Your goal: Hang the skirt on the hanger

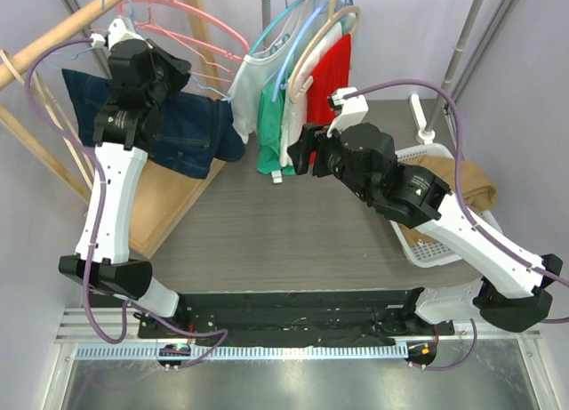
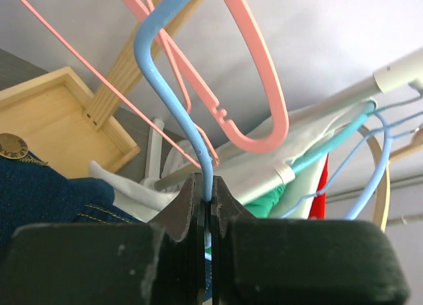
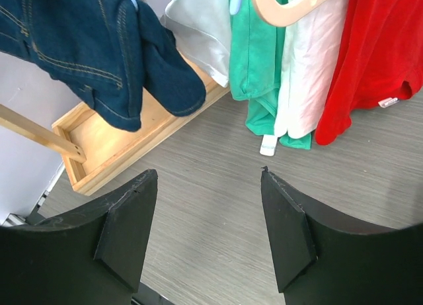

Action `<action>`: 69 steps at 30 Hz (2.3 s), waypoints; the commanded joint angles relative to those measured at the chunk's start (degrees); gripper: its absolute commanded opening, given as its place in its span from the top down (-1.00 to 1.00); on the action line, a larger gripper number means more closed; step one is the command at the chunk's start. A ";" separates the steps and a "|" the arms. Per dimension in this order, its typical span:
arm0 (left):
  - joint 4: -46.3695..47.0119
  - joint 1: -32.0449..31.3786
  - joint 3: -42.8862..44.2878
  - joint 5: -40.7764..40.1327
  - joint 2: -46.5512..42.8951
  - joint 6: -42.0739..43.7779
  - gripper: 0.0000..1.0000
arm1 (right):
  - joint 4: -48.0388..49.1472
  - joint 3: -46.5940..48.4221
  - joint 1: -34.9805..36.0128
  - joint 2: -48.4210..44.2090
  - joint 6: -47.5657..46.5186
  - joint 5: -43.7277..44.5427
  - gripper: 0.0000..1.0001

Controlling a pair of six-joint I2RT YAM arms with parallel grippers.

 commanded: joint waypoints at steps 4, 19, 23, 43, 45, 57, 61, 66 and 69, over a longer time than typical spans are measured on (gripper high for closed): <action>5.21 5.66 2.88 5.14 -0.80 -1.40 1.00 | 2.80 -0.84 -1.25 0.69 0.78 -2.27 -0.38; 8.02 15.68 -0.81 15.51 -0.97 -7.21 0.99 | 3.95 -1.90 -2.48 2.26 2.54 -3.59 -0.37; 8.64 15.77 -4.32 15.77 -3.08 -7.56 1.00 | 4.12 -1.89 -2.75 2.62 3.06 -4.11 -0.37; 5.21 13.49 -13.47 16.83 -16.70 -4.23 -0.41 | 4.12 -4.35 -3.98 1.92 6.49 -3.15 -0.37; 5.91 12.09 -15.22 17.97 -17.32 -2.82 -0.41 | 3.95 -5.58 -4.94 1.13 7.98 -2.27 -0.37; 7.23 -11.90 -22.08 18.15 -16.97 10.10 -0.37 | -4.75 -13.40 -22.67 -1.51 11.85 4.58 -0.65; 7.76 -17.62 -27.51 17.19 -16.71 11.69 -0.37 | -5.28 -19.63 -30.95 -3.62 13.52 5.03 -0.88; 8.99 -24.47 -32.71 14.64 -15.66 11.16 -0.38 | -6.68 -26.50 -37.54 -4.50 16.07 3.70 -0.89; 9.43 -28.25 -35.35 13.76 -14.08 10.81 -0.38 | -7.66 -30.18 -41.15 -5.29 19.76 5.20 -0.89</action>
